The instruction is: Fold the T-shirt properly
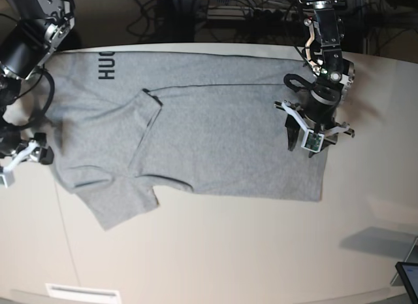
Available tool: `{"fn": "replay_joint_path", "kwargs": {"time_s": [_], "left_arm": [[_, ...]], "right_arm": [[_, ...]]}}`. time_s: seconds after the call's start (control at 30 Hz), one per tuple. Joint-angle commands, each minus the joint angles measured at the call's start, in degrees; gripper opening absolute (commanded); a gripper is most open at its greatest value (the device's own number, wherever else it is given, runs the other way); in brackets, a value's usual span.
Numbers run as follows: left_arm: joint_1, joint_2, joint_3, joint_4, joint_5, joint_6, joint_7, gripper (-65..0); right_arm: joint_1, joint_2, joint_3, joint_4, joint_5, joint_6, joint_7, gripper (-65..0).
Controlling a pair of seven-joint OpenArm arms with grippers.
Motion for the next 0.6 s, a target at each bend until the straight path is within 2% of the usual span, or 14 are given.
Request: {"fn": "replay_joint_path", "kwargs": {"time_s": [0.0,0.13,0.3,0.57], "left_arm": [[-0.27,-0.53,-0.27,1.34,-0.34,0.32,-1.57,-37.8],[0.78,-0.62,-0.36,2.57,-0.25,0.32,-1.57,-37.8],[1.75,-0.62,-0.45,2.92,-0.25,0.32,-1.57,-37.8],[1.84,-0.62,-0.45,2.92,-0.25,0.32,-1.57,-37.8]], "right_arm": [[2.06,1.59,0.30,-1.29,0.84,0.12,0.41,-18.0],[4.00,3.08,0.39,-9.56,2.42,0.12,0.77,-11.8],[4.00,4.58,0.30,-9.73,8.13,0.12,0.68,-11.3],[4.09,4.84,0.21,-9.91,8.48,0.12,0.59,-10.9]]}}
